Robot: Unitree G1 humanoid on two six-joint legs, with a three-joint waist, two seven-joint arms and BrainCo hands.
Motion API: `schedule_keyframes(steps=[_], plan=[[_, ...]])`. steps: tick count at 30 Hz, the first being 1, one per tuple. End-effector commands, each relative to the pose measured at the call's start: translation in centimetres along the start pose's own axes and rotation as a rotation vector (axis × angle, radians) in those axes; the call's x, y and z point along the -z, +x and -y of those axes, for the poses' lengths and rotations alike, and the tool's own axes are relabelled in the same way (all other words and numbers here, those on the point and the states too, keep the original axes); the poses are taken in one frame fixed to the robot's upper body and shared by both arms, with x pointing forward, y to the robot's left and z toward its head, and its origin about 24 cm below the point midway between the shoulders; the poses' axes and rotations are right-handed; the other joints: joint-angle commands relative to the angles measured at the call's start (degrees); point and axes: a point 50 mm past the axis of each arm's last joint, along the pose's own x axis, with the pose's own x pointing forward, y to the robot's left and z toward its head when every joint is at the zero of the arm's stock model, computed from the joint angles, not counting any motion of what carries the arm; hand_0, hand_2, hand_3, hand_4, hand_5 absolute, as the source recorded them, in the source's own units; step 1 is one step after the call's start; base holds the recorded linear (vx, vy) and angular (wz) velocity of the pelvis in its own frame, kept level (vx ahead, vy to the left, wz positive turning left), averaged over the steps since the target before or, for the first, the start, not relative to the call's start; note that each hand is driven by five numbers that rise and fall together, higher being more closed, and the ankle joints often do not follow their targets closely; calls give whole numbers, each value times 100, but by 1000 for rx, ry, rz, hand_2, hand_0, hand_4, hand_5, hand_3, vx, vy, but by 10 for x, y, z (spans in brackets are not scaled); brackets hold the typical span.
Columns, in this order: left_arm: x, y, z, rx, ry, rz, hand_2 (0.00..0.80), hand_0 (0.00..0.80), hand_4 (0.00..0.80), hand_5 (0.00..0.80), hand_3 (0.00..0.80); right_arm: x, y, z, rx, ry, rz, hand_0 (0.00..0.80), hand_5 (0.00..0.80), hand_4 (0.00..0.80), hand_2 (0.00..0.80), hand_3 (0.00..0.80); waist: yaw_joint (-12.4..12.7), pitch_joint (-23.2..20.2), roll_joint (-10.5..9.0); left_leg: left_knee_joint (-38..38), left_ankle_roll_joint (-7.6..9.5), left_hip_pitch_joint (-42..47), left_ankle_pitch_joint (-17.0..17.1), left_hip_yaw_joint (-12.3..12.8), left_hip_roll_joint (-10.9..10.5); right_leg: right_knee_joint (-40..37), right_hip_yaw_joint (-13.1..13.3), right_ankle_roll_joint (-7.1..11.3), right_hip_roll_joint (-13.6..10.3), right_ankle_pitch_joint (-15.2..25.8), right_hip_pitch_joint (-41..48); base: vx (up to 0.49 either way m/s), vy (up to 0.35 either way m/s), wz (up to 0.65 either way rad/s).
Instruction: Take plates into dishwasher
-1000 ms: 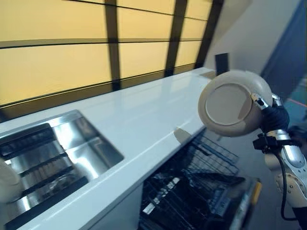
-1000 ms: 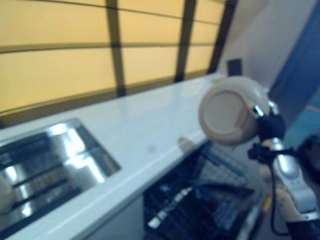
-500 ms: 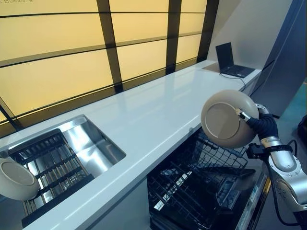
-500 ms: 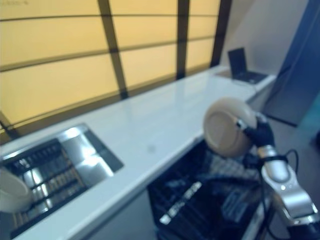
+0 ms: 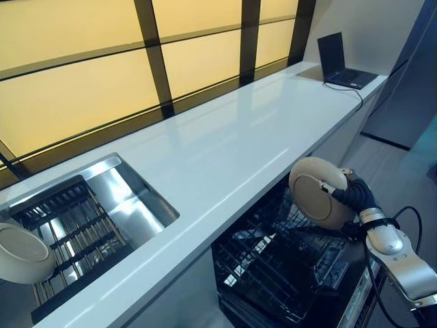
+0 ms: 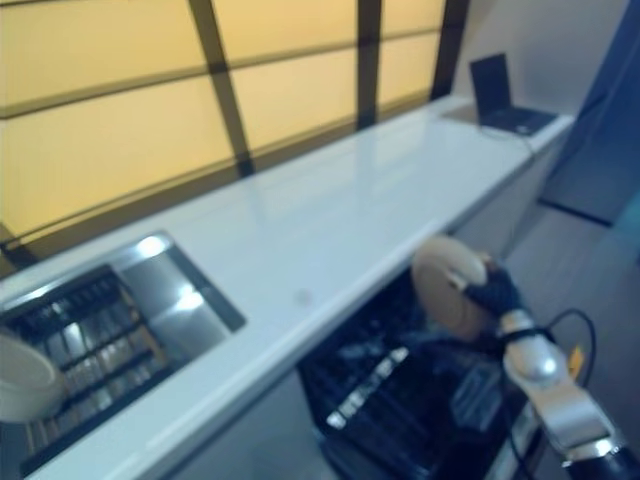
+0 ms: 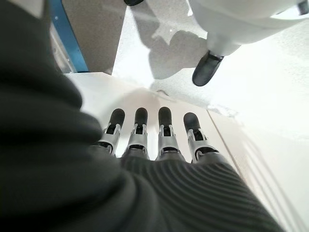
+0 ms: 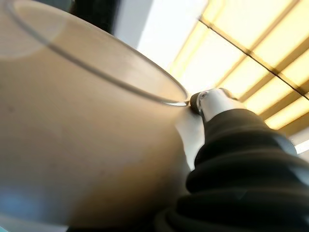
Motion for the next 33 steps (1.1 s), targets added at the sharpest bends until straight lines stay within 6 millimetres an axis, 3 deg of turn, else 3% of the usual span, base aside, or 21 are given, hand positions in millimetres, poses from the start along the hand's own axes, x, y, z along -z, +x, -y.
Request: schedule_keyframes(steps=[1,7,18,33], plan=[[-11,1,-22,-56,19,35,0,0,0,0,0,-6,-3,-9,-28,15,59,800,800,800,800,800,-118,-59,-376,-98,-83,-653,222,-72,-100,182,82,185,159,-728,444,-3,16,3],[-11,0,-23,-55,17,34,0,0,0,0,0,19,-21,-29,-121,29,-20,800,800,800,800,800,-124,-27,-355,-100,-77,-635,224,-46,-117,188,27,199,130,-727,463,0,2,1],[-8,0,-20,-47,19,29,0,0,0,0,0,40,-34,-54,-213,26,-95,800,800,800,800,800,-58,-1,-308,-102,-93,-636,252,-28,-120,169,-50,194,126,-732,512,0,0,0],[-12,0,-18,-18,65,27,0,0,0,0,0,42,-23,-66,-262,-163,-66,800,800,800,800,800,143,-17,-280,-88,-107,-648,266,-98,-126,146,-174,191,119,-750,592,4,-4,2]])
